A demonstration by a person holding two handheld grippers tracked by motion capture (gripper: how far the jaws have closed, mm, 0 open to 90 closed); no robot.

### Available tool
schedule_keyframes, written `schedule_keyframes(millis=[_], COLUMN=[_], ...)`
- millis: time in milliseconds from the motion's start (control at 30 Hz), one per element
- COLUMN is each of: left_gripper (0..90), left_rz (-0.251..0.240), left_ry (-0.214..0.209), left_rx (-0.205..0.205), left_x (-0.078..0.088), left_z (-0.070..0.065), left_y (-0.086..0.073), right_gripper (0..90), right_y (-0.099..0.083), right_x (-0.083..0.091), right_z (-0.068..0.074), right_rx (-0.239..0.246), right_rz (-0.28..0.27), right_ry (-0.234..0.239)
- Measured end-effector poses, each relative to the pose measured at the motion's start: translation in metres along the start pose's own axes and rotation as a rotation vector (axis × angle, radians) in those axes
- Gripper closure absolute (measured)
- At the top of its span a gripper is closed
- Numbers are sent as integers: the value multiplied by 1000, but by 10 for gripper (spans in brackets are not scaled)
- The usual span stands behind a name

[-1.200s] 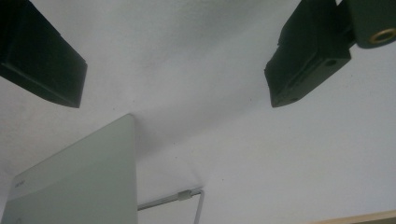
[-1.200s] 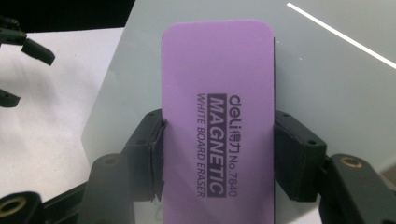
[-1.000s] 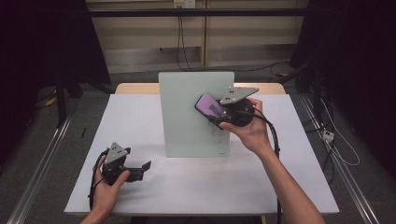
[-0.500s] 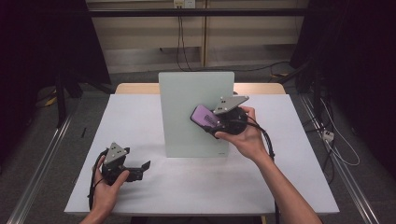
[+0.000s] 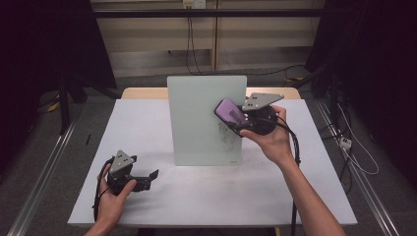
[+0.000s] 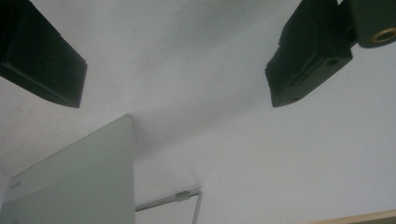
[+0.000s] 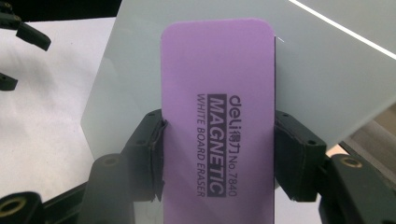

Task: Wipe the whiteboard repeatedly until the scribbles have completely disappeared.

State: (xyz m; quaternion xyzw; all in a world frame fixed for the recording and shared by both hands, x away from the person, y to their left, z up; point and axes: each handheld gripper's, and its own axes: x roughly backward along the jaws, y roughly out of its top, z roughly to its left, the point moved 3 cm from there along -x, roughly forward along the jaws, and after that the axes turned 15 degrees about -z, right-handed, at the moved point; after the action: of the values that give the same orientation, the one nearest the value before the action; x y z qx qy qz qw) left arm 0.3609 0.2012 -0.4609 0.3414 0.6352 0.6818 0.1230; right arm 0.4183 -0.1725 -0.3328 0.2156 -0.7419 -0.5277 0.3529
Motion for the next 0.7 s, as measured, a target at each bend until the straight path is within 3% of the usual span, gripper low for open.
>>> schedule_keyframes(millis=[700], left_gripper=[48], left_rz=[5], left_ry=[0], left_rx=[0], left_x=[-1], left_z=[-1], left_y=[-1], right_gripper=[419], right_y=[-60], right_x=[2], right_z=[26], right_rx=[-42], right_rz=[97], right_ry=[70])
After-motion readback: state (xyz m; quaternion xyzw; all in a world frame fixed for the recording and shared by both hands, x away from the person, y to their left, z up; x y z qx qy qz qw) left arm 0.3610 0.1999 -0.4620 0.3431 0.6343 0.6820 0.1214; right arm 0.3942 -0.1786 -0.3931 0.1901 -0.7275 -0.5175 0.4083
